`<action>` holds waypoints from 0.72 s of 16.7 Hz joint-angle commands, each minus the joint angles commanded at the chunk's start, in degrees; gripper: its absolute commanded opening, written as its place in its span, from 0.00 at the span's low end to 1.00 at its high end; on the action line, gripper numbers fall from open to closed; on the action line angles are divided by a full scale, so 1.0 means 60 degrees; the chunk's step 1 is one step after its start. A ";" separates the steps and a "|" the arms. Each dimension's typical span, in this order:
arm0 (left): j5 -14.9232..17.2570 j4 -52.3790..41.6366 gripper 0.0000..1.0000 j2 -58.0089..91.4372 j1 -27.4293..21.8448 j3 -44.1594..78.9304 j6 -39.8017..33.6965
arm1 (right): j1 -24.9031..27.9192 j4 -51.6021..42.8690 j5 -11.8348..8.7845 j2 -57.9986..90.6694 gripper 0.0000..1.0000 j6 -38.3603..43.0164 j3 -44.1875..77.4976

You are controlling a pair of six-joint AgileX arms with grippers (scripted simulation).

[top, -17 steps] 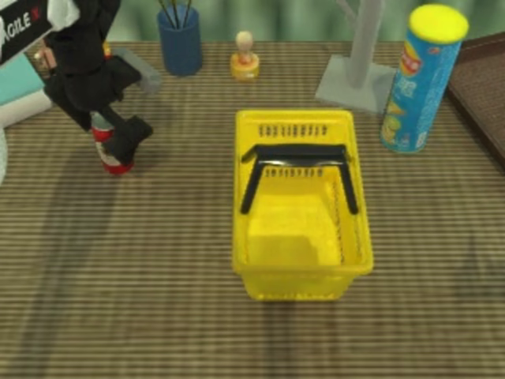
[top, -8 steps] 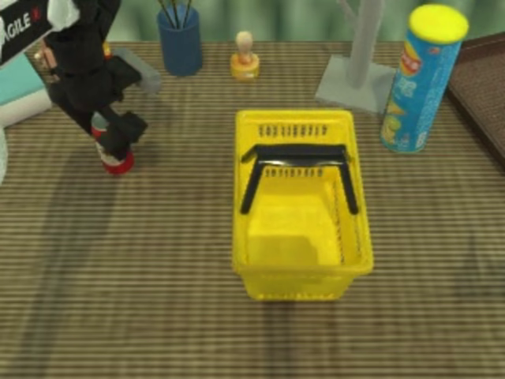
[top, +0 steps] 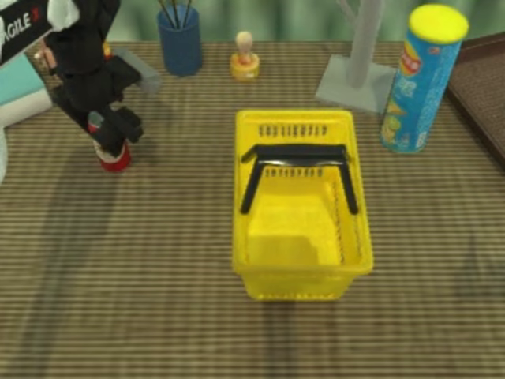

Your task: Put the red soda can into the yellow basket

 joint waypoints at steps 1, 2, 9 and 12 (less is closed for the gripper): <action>0.0000 0.0000 0.00 0.0000 0.0000 0.0000 0.0000 | 0.0000 0.0000 0.0000 0.0000 1.00 0.0000 0.0000; 0.0000 0.0000 0.00 0.0000 0.0000 0.0000 0.0000 | 0.0000 0.0000 0.0000 0.0000 1.00 0.0000 0.0000; -0.0003 0.0000 0.00 -0.0005 -0.0011 0.0001 0.0014 | 0.0000 0.0000 0.0000 0.0000 1.00 0.0000 0.0000; 0.0411 0.0558 0.00 -0.0066 -0.0067 -0.0246 -0.0176 | 0.0000 0.0000 0.0000 0.0000 1.00 0.0000 0.0000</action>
